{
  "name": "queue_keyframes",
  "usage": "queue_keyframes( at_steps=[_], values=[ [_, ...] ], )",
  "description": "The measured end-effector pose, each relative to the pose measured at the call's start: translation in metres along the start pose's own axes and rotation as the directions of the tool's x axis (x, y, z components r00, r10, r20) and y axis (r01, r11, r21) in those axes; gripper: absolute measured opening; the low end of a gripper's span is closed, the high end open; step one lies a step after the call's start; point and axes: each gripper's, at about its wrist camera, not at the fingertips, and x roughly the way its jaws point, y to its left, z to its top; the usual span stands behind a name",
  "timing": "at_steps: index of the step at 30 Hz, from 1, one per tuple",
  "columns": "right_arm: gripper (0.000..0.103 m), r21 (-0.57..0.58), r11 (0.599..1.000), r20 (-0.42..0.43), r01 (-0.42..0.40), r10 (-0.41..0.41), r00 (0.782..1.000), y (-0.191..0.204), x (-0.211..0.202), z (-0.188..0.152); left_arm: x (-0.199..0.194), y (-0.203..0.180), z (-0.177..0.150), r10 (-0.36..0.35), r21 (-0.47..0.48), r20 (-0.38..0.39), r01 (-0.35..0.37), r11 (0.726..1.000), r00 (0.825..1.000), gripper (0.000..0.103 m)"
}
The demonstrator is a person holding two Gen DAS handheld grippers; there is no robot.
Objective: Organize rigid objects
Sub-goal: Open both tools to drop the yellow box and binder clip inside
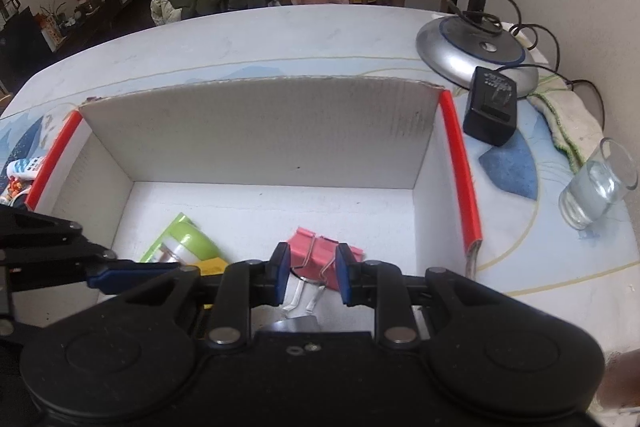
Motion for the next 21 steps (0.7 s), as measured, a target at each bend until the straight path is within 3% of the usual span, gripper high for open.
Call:
queue_keyframes(
  at_steps=[9, 18, 19, 21],
  values=[
    [0.028, 0.044, 0.998, 0.012, -0.037, 0.036, 0.999, -0.005, -0.011, -0.004, 0.004, 0.004, -0.010, -0.018, -0.027, -0.029, 0.018, 0.999, 0.999, 0.029],
    [0.035, 0.067, 0.996, 0.051, -0.051, 0.047, 0.998, -0.004, -0.033, -0.015, -0.019, 0.001, -0.021, -0.052, -0.026, 0.028, 0.052, 0.998, 0.998, 0.031],
    [0.035, 0.070, 0.996, 0.059, -0.049, 0.045, 0.997, -0.003, -0.037, -0.017, -0.023, 0.000, -0.022, -0.054, -0.025, 0.037, 0.055, 0.998, 0.998, 0.033],
    [0.036, 0.072, 0.996, 0.080, -0.052, 0.046, 0.996, -0.001, -0.045, -0.018, -0.032, 0.000, -0.026, -0.045, -0.028, 0.060, 0.047, 0.999, 0.997, 0.056]
  ],
)
